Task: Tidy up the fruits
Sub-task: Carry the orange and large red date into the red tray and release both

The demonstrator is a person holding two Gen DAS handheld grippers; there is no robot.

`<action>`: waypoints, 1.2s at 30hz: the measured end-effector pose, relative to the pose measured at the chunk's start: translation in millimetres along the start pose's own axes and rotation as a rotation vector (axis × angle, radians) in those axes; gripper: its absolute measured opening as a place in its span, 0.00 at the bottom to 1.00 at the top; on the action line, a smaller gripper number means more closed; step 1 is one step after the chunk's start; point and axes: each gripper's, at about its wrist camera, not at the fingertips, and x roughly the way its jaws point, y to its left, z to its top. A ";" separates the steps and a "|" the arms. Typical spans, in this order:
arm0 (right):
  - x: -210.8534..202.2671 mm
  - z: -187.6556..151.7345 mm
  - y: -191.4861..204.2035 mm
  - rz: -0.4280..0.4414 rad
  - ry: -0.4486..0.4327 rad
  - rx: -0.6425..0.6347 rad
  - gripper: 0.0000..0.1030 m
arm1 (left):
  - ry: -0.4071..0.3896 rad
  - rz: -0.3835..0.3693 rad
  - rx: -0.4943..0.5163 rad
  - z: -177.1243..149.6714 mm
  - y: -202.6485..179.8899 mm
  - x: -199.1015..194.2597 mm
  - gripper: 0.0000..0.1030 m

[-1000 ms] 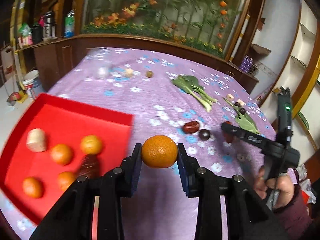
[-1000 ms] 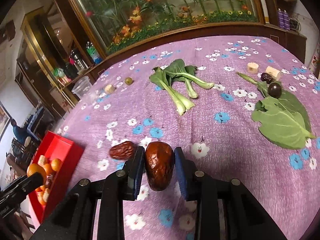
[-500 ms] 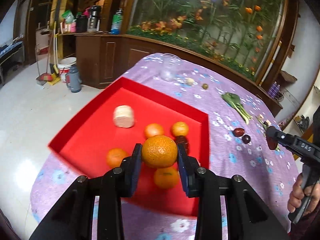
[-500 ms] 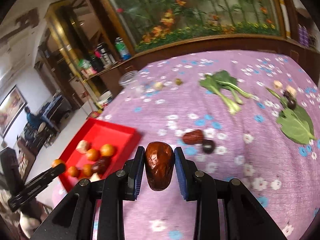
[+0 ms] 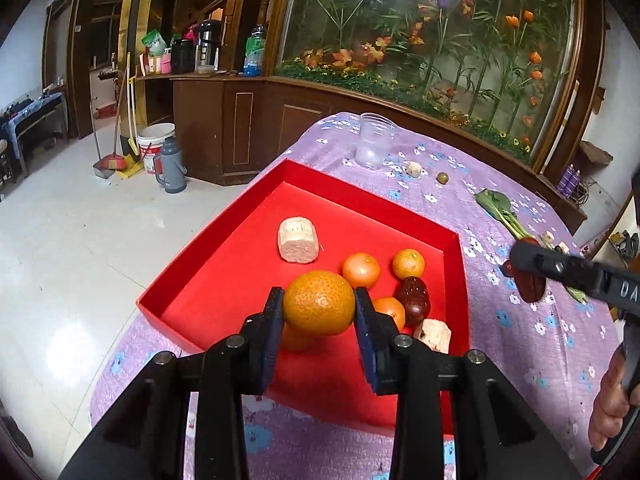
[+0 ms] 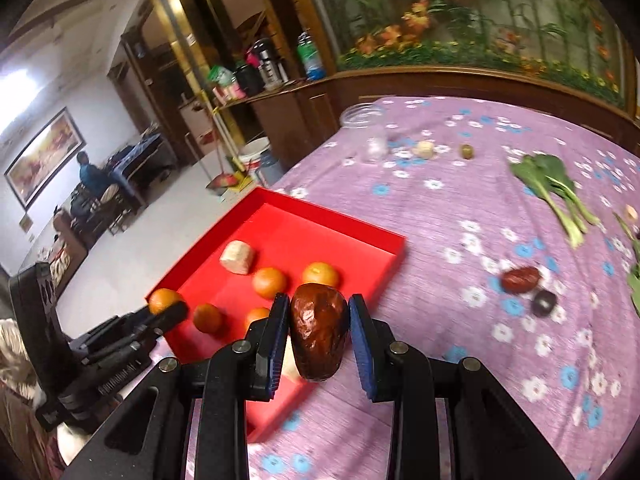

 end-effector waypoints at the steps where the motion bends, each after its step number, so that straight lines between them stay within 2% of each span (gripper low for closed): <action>1: 3.4 4.0 2.9 0.005 0.005 -0.004 0.32 | -0.001 0.003 0.004 1.3 -0.3 1.4 0.32; 11: 68.1 30.1 29.1 0.046 0.104 -0.002 0.32 | 0.021 0.035 0.017 6.3 9.3 20.2 0.32; 16: 95.1 37.0 33.5 0.037 0.139 0.002 0.32 | 0.035 0.044 0.024 9.4 11.0 30.7 0.32; 24: 119.7 46.2 24.2 0.017 0.159 0.020 0.32 | 0.054 0.052 0.056 12.7 3.5 45.4 0.32; 36: 139.3 42.0 18.4 0.019 0.187 0.035 0.32 | 0.071 0.067 0.075 10.5 -1.6 56.5 0.32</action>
